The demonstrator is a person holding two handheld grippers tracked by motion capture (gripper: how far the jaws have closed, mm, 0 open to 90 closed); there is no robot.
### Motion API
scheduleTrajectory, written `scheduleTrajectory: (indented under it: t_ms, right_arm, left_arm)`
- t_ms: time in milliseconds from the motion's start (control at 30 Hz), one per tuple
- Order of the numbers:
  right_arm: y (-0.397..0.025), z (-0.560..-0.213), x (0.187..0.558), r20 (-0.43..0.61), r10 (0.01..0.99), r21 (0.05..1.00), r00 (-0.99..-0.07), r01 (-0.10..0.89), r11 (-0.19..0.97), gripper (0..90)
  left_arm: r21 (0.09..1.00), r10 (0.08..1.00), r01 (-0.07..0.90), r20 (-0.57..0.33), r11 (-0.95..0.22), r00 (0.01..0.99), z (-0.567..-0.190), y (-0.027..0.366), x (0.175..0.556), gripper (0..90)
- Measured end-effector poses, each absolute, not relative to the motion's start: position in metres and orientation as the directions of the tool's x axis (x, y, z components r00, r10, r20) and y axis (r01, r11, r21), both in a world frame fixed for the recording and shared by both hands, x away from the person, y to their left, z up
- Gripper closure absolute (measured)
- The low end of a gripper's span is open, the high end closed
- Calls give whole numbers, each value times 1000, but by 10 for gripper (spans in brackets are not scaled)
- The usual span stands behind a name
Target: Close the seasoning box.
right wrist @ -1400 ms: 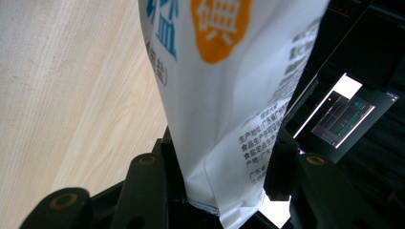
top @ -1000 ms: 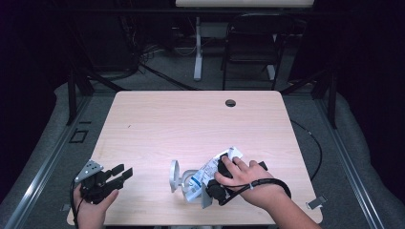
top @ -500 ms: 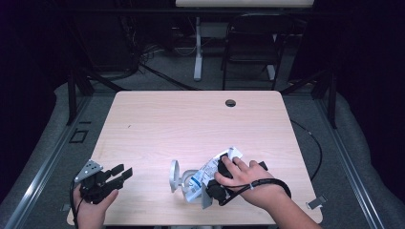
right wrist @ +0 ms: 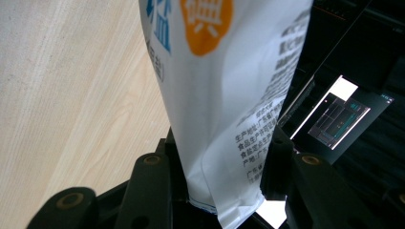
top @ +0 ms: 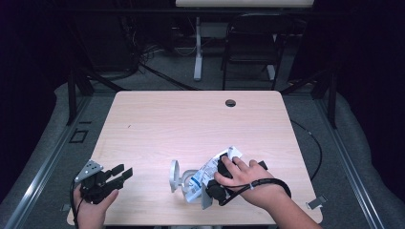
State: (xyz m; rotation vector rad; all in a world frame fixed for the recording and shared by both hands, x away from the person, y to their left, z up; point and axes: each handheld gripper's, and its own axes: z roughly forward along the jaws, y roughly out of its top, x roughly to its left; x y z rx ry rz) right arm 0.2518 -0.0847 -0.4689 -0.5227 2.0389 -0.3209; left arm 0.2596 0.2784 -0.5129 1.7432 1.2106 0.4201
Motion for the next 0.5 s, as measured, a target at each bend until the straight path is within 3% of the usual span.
scheduleTrajectory:
  t_ms: [500]
  right_arm:
    - [-84, -467, 251, -754, -497, -443, -428, -227, 867, 649]
  left_arm:
    - [837, 864, 542, -221, -70, 452, -513, 279, 260, 568]
